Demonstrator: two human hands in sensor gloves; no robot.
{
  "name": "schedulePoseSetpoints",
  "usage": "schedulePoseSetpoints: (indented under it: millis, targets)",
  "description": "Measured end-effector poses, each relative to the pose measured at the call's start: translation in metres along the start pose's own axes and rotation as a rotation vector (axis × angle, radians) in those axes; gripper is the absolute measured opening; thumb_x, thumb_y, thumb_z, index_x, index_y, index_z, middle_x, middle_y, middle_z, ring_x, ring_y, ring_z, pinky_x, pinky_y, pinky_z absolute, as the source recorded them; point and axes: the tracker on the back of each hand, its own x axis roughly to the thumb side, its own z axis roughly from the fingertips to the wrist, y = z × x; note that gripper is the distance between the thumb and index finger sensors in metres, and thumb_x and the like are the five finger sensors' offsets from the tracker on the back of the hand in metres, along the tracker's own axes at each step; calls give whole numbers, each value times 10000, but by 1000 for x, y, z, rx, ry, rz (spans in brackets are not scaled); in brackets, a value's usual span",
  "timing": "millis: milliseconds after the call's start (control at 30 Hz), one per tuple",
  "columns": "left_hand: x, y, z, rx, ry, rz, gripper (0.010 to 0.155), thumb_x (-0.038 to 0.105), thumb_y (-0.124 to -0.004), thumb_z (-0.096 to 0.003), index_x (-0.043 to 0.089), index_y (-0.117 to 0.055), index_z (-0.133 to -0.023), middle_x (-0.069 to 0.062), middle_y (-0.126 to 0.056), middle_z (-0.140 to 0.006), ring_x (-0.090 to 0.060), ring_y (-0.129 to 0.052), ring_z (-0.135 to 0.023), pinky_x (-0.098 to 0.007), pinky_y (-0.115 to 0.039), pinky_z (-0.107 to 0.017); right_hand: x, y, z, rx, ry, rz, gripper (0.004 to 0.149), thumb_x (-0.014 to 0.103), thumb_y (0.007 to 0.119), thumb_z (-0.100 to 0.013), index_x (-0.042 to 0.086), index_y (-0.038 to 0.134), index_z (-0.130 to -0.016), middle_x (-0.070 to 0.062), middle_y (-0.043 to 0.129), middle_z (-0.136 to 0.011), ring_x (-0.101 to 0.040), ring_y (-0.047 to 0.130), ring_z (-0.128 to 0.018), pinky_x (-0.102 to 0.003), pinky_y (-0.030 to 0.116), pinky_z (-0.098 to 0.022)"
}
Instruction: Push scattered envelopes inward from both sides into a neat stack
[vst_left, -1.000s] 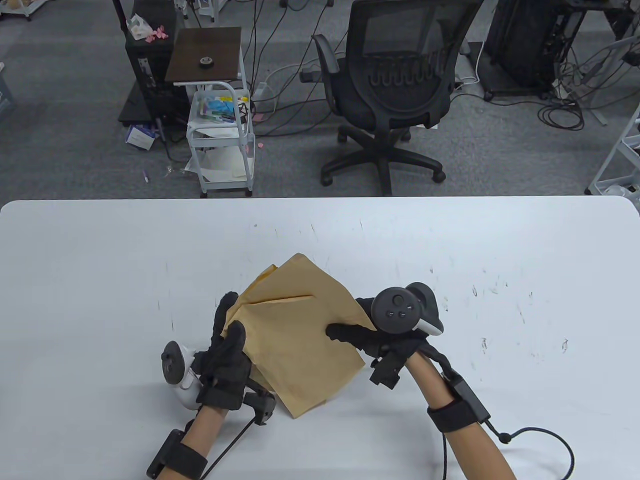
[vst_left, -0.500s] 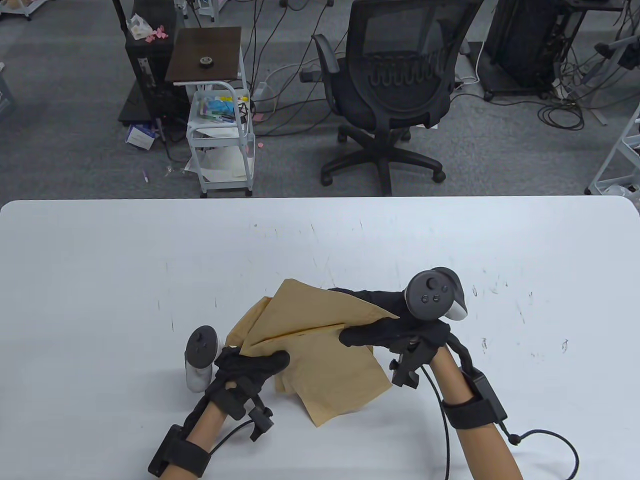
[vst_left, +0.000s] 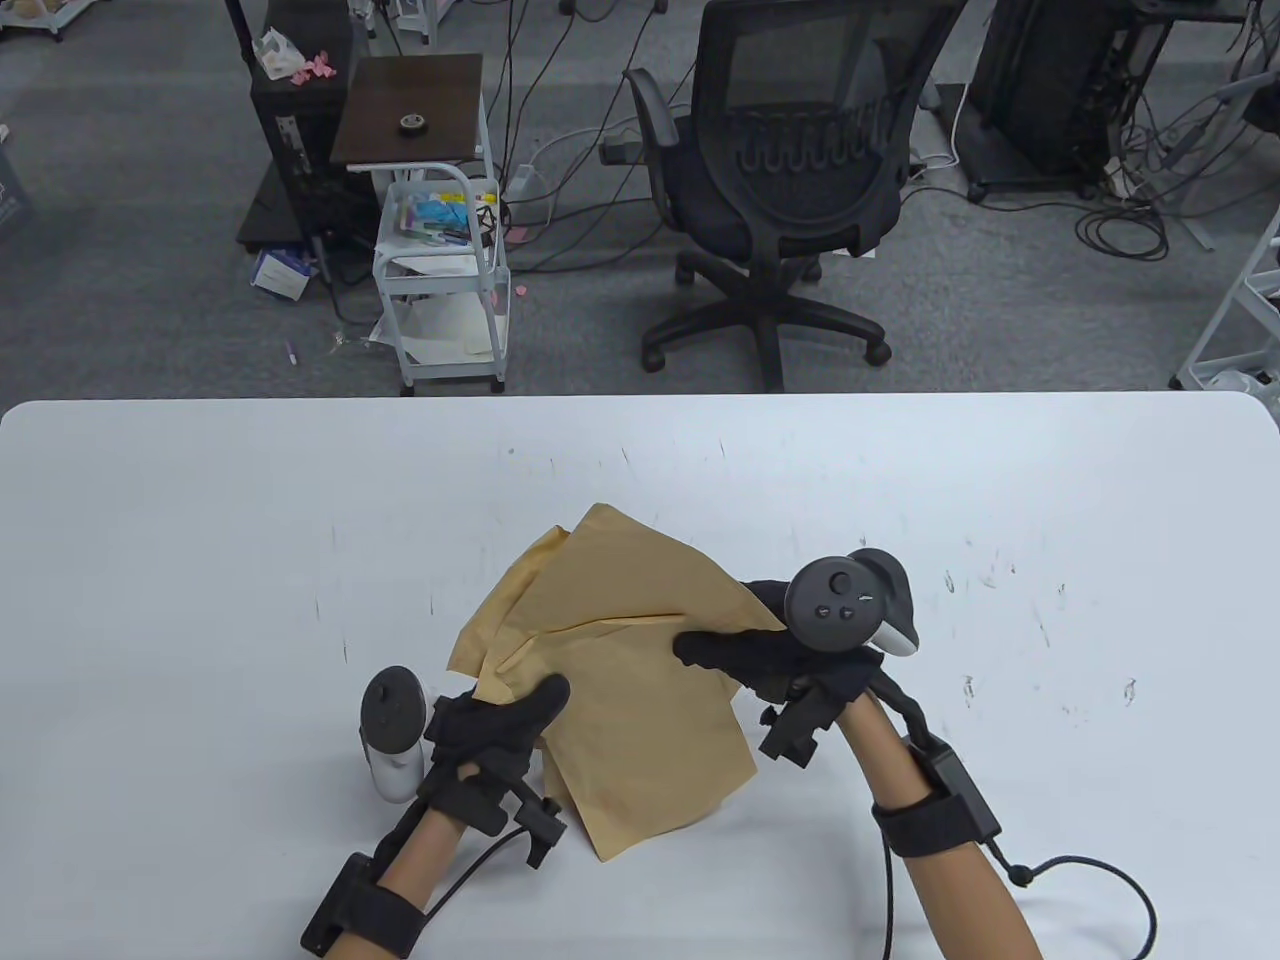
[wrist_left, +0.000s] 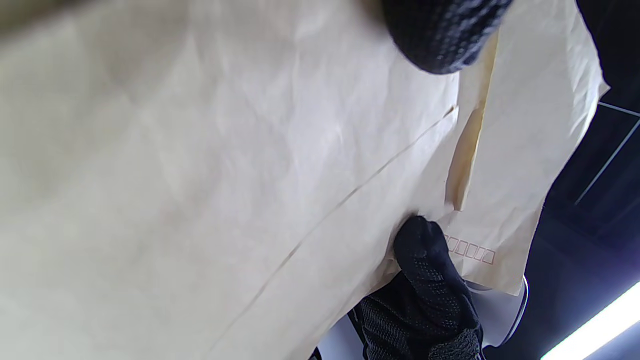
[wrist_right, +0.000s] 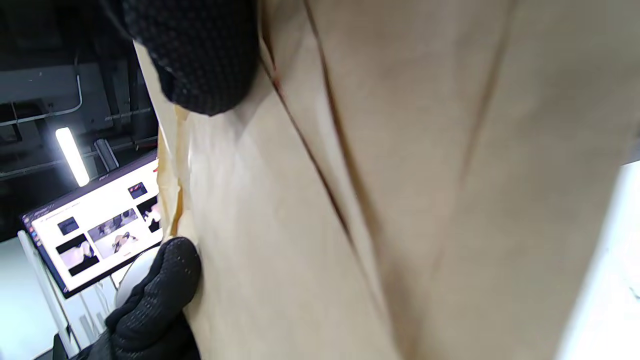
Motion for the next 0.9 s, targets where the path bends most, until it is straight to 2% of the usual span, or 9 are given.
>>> schedulePoseSetpoints:
  millis: [100,200,300,367,400,600,700,800,900]
  targets:
    - [6,5,0,-20,-54,4,886,573,-783,-439,204,-353,-1120,-144,-562,-1105,-439,-677,-992,-655,-611,-704,5,-16,4,54,-6,41,419,281,835,-453,127,831,-843,-58,1022,-640,-293,1022,-534,-623,712,-596]
    - [26,15,1,66,-110,-23,918,587,-766,-451,217,-269,-1128,-130,-499,-1133,-423,-642,-1020,-659,-596,-722,8,-28,9,81,-19,118,424,287,836,-453,132,828,-847,-50,1020,-650,-287,1021,-546,-631,700,-608]
    - [46,25,4,204,-163,-146,704,494,-747,-489,283,-451,-1092,-77,-658,-1065,-370,-774,-949,-615,-671,-694,10,-27,10,90,-15,119,454,289,846,-448,121,814,-868,-62,1017,-669,-304,1012,-568,-638,692,-610]
    - [53,29,6,249,-171,-193,464,418,-744,-501,312,-710,-951,-25,-860,-902,-333,-905,-828,-582,-744,-643,8,-23,7,107,-1,131,497,311,853,-445,108,793,-894,-66,1010,-685,-308,1008,-581,-639,688,-613]
    - [54,30,6,247,-175,-199,424,404,-745,-500,312,-748,-914,-9,-902,-846,-308,-942,-782,-565,-768,-626,7,-21,7,114,6,127,510,312,853,-446,99,782,-905,-72,1006,-692,-315,1004,-588,-641,685,-614]
    - [37,26,7,238,-102,-40,420,345,-727,-501,285,-728,-917,-31,-884,-842,-318,-938,-767,-563,-777,-611,4,-17,6,-21,-19,108,447,269,853,-431,103,834,-846,-48,1036,-604,-274,1038,-486,-599,739,-586]
    - [30,26,7,232,-72,-121,426,351,-730,-500,273,-738,-918,-36,-905,-817,-320,-956,-738,-565,-789,-593,0,-21,9,-77,3,74,455,273,846,-443,93,821,-860,-48,1028,-608,-272,1031,-490,-600,732,-590]
    - [36,25,6,220,-96,-119,474,373,-718,-507,273,-689,-970,-33,-882,-852,-303,-954,-742,-557,-789,-602,-6,-21,11,-105,9,60,452,267,841,-444,97,817,-863,-50,1024,-618,-278,1028,-499,-606,730,-591]
    - [35,21,3,130,-104,12,798,542,-694,-491,213,-332,-1121,-142,-539,-1109,-412,-671,-992,-615,-632,-706,-12,-26,14,-241,-5,-42,452,262,831,-446,100,810,-867,-53,1020,-618,-277,1026,-496,-607,734,-587]
